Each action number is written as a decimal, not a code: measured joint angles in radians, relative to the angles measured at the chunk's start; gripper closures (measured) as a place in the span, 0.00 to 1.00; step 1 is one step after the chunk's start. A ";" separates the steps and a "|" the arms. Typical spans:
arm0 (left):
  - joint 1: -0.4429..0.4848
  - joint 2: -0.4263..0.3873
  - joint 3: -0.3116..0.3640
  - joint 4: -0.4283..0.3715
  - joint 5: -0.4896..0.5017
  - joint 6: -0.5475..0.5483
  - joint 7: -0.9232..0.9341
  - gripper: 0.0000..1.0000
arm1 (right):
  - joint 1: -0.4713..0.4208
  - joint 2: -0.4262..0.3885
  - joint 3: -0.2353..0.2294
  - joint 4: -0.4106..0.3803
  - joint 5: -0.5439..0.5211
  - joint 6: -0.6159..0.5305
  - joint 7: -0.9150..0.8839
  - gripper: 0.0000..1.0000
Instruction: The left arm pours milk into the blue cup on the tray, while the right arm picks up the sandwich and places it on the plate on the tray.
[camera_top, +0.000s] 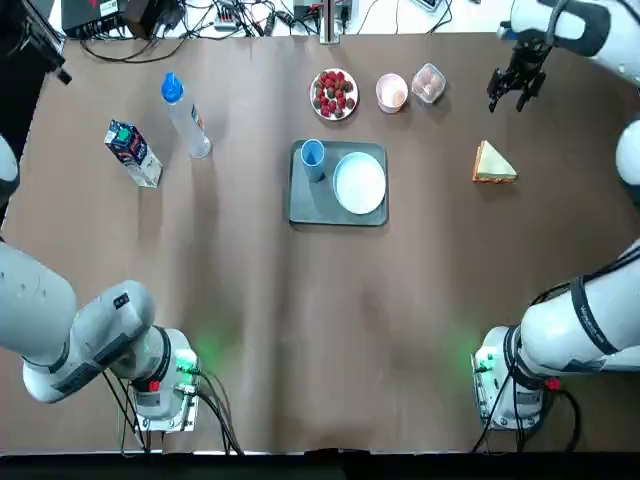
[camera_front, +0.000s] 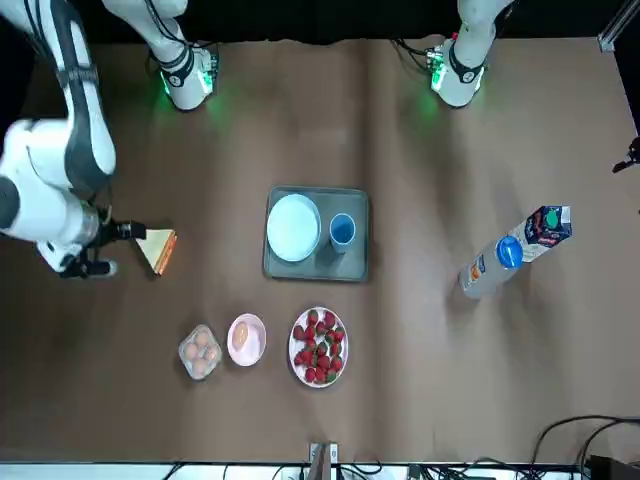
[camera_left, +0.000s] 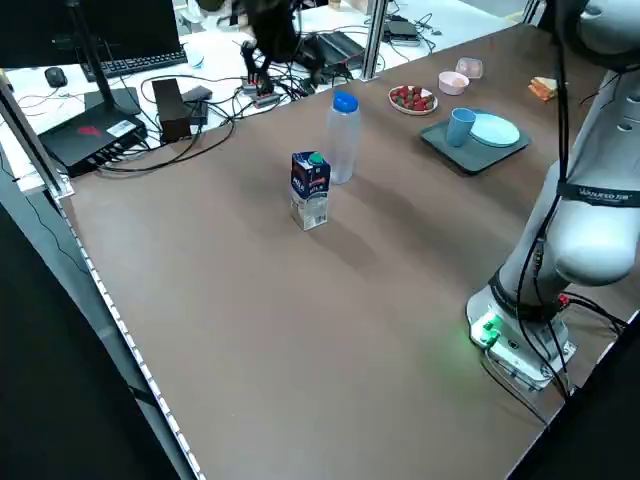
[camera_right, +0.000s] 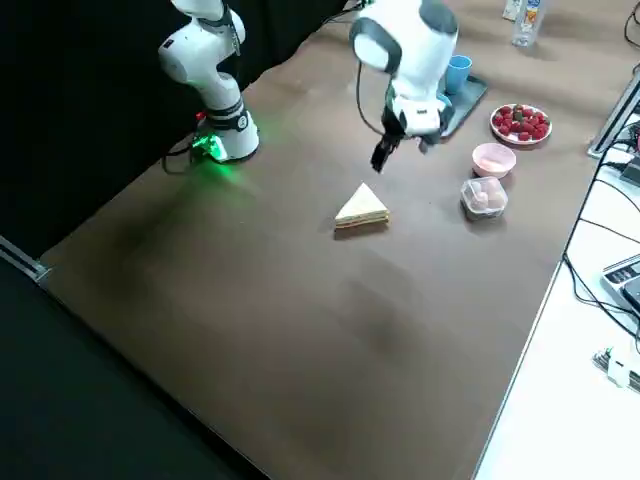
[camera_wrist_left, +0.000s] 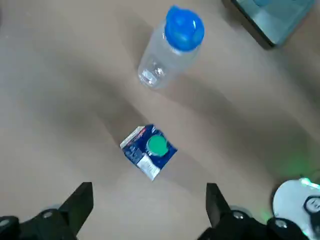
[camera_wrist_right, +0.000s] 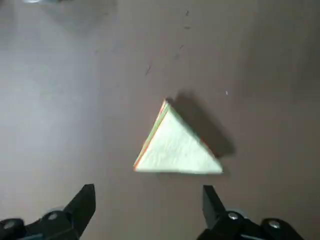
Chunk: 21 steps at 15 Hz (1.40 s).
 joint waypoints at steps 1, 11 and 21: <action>0.034 0.033 0.000 0.000 -0.016 0.004 0.071 0.00 | -0.004 0.039 0.000 0.000 0.000 0.046 -0.002 0.07; 0.149 0.340 -0.001 0.069 -0.062 0.122 0.467 0.00 | -0.023 0.256 -0.001 0.003 0.000 0.164 -0.004 0.17; 0.150 0.433 -0.001 0.079 -0.201 0.171 0.525 0.00 | -0.019 0.273 0.001 -0.003 -0.003 0.076 -0.005 0.48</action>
